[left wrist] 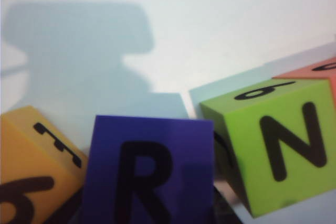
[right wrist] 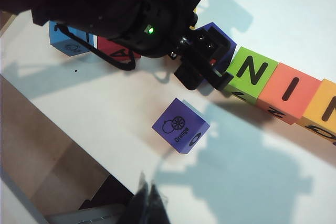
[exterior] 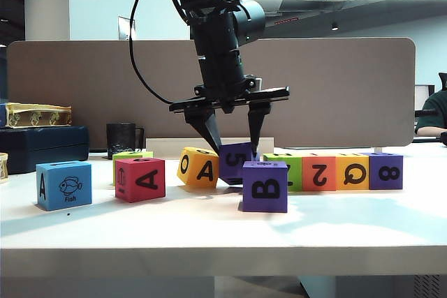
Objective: Select the appropriate blocks from the scattered letter blocks on the table and arrange them in a row to spell out "LEARNING".
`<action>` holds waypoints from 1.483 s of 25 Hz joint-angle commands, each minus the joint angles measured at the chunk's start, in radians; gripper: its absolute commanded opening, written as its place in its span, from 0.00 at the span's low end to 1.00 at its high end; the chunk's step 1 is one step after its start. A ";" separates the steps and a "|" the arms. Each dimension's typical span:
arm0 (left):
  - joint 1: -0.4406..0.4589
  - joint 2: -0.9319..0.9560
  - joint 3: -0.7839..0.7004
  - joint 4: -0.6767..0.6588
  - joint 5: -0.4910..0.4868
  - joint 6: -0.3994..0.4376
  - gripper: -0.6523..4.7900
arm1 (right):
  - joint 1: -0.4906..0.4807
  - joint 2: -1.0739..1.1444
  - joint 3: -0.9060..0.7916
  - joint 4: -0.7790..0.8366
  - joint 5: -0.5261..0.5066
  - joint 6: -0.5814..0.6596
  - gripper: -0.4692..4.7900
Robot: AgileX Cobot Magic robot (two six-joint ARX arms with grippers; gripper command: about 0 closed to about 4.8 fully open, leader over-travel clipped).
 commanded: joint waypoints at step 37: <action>0.126 -0.042 0.132 -0.241 -0.086 0.427 0.11 | 0.001 -0.005 0.005 0.005 0.001 -0.004 0.09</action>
